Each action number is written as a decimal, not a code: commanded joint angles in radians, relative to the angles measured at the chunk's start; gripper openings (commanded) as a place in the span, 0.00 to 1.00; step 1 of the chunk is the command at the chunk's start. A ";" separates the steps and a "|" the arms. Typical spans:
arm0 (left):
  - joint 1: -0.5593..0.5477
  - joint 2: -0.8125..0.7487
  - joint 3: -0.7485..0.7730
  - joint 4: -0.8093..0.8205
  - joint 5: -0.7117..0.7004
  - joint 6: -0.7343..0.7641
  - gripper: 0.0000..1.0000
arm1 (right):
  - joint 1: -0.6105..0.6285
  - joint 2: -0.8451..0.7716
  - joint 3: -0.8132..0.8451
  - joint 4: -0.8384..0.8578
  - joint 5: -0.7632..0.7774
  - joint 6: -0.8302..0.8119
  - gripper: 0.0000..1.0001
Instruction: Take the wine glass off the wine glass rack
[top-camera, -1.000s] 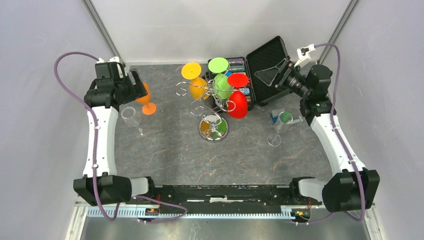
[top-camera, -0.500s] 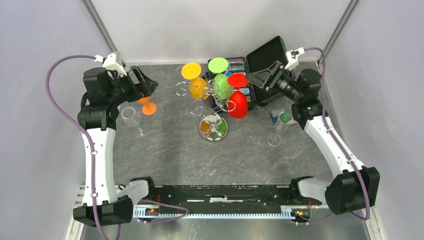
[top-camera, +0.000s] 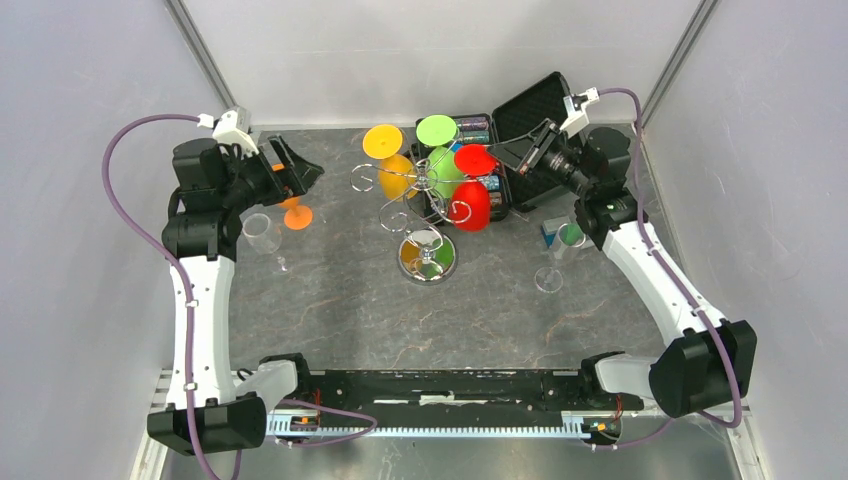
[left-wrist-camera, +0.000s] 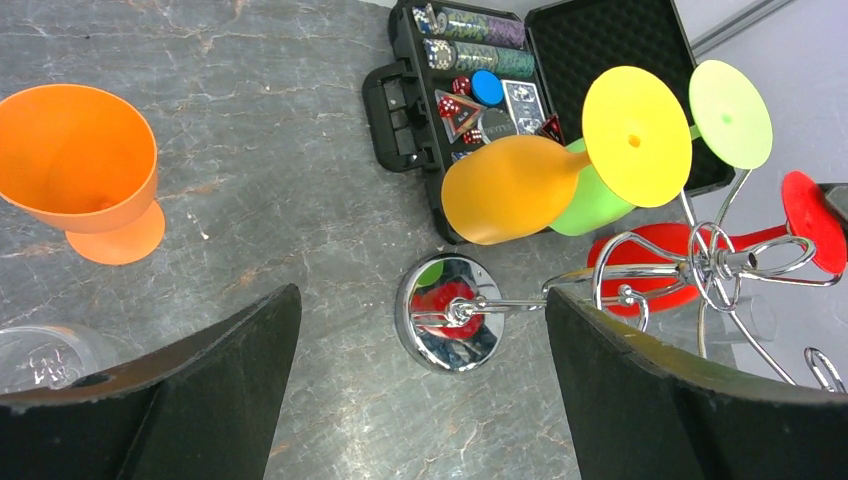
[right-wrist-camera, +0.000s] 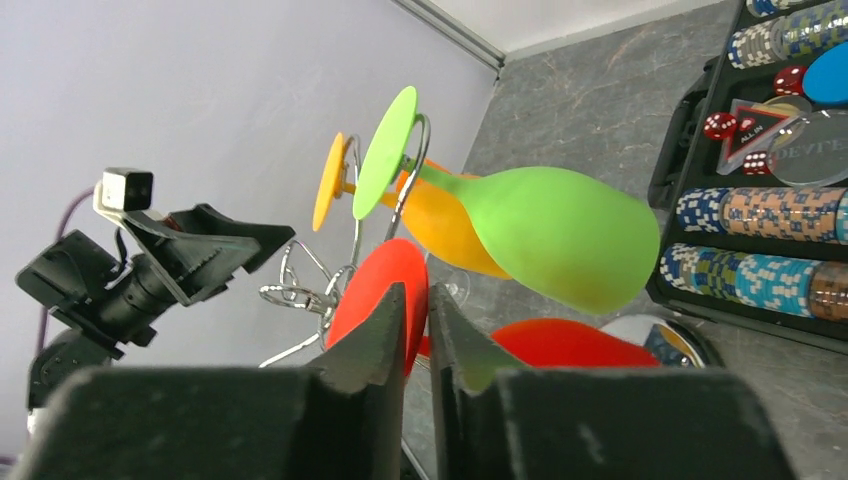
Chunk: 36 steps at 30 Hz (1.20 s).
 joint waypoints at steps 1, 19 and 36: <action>0.003 -0.020 -0.004 0.045 0.034 -0.018 0.95 | 0.004 0.000 0.057 0.010 0.023 0.001 0.11; 0.003 -0.037 -0.009 0.056 -0.015 -0.028 0.96 | 0.005 -0.038 0.091 -0.056 0.003 0.052 0.01; 0.003 -0.028 -0.023 0.068 -0.020 -0.027 0.96 | 0.037 -0.020 0.096 -0.132 -0.043 -0.018 0.31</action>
